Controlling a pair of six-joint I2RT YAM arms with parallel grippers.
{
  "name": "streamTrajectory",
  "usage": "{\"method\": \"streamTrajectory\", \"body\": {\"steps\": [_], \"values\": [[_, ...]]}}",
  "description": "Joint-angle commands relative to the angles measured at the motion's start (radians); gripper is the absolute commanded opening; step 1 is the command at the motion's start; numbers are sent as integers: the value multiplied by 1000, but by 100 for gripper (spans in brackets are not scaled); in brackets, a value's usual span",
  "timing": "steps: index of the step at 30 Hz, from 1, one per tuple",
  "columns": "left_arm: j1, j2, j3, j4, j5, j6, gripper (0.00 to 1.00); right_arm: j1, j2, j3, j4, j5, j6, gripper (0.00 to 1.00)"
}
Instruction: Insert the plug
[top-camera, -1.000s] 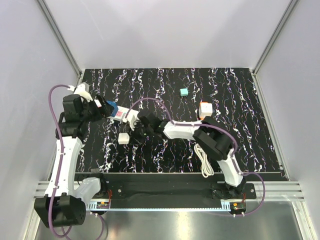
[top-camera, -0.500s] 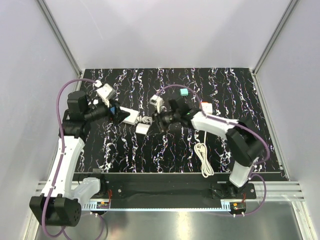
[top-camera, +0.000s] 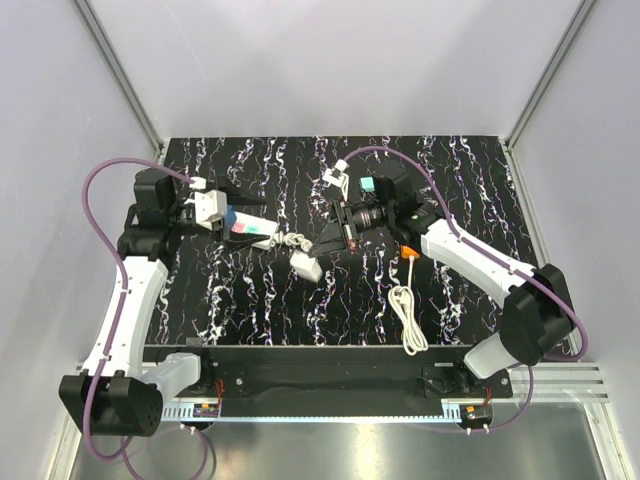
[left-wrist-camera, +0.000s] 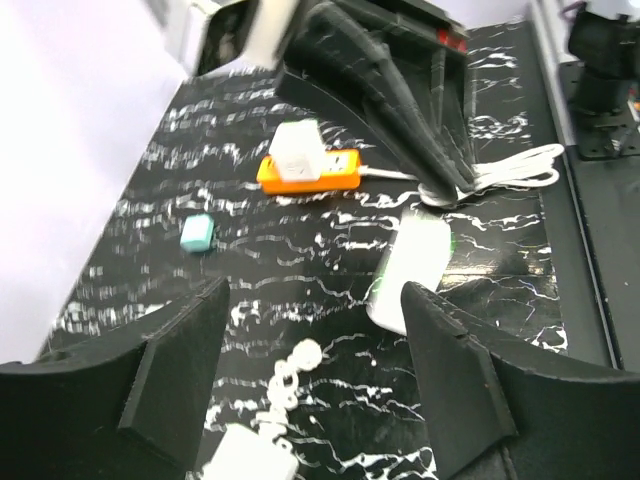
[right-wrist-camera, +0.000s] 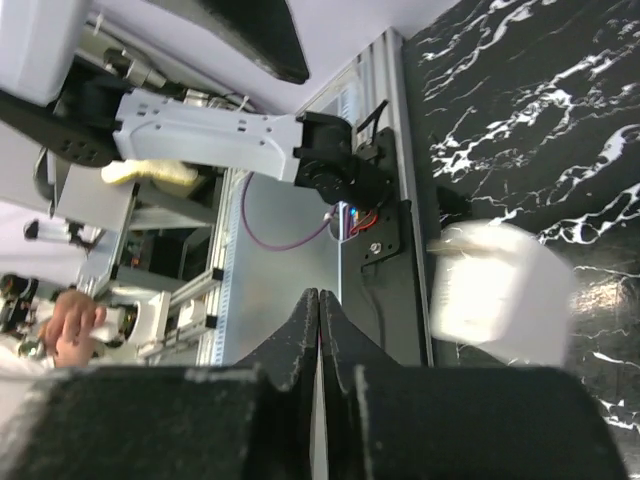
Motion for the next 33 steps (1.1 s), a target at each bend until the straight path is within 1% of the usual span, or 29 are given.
{"method": "streamTrajectory", "body": {"steps": [1, 4, 5, 6, 7, 8, 9, 10, 11, 12, 13, 14, 15, 16, 17, 18, 19, 20, 21, 22, 23, 24, 25, 26, 27, 28, 29, 30, 33], "values": [[-4, -16, 17, 29, 208, 133, 73, -2, -17, 61, 24, -87, 91, 0], [-12, -25, 5, 29, 186, 136, 72, -2, -17, 66, 63, -86, 146, 0], [-13, -34, -6, 28, 156, 147, 72, -2, -13, 64, 58, -75, 139, 0], [-13, -44, -28, 25, 81, 173, 72, -3, -11, 61, 47, -58, 122, 0], [-12, -62, -42, 24, 48, 179, 72, -8, -8, 58, 22, -40, 111, 0], [-12, -68, -58, 24, 16, 184, 72, -10, 2, 45, 6, 15, 84, 0], [-12, -70, -59, 26, -45, 161, 72, -11, 10, 44, -44, 76, 55, 2], [-12, -67, -59, 35, -71, 127, 71, -10, 16, 49, -178, 166, 16, 3], [-13, -61, -56, 53, -103, 90, 71, -5, 30, 54, -233, 360, -54, 6], [-12, -61, -58, 69, -143, 5, 71, 0, 36, 52, -270, 450, -67, 13], [-12, -67, -67, 105, -232, -69, 70, 1, 45, 49, -305, 533, -61, 26], [-12, -74, -100, 236, -287, -154, 70, 4, 62, 41, -307, 661, -21, 30], [-9, -85, -121, 324, -446, -366, 71, 7, 73, 43, -305, 705, 0, 33], [6, -97, -130, 451, -627, -548, 73, 29, 97, 58, -307, 804, 28, 46], [7, -94, -116, 475, -628, -550, 73, 55, 113, 73, -310, 863, 34, 47], [23, -84, -89, 477, -805, -711, 73, 76, 130, 90, -313, 918, 36, 47], [48, -43, -52, 415, -887, -777, 74, 99, 178, 113, -315, 1004, 27, 48], [60, -15, 52, 340, -976, -834, 74, 148, 206, 159, -313, 1028, 22, 52], [78, 17, 107, 261, -1065, -923, 74, 167, 235, 184, -290, 1029, 8, 57], [91, 74, 150, 168, -1025, -930, 73, 188, 293, 204, -264, 988, -40, 60], [99, 94, 192, 141, -997, -933, 71, 204, 321, 230, -237, 964, -70, 67], [99, 110, 207, 115, -1025, -959, 71, 231, 347, 242, -186, 945, -103, 70], [99, 102, 205, 94, -1050, -977, 71, 245, 389, 248, -155, 927, -186, 71], [99, 85, 163, 106, -1067, -993, 73, 259, 409, 259, -126, 937, -227, 76], [100, 47, 137, 119, -1111, -1020, 76, 285, 429, 271, -103, 952, -263, 79], [99, 27, 113, 142, -1136, -1037, 76, 294, 474, 290, -97, 977, -307, 82], [99, 9, 74, 149, -1154, -1046, 76, 303, 498, 323, -91, 982, -321, 86], [99, -20, 59, 153, -1180, -1063, 77, 319, 521, 339, -74, 976, -335, 92], [100, -33, 34, 164, -1175, -1066, 79, 343, 590, 357, -16, 1000, -401, 95]]}}
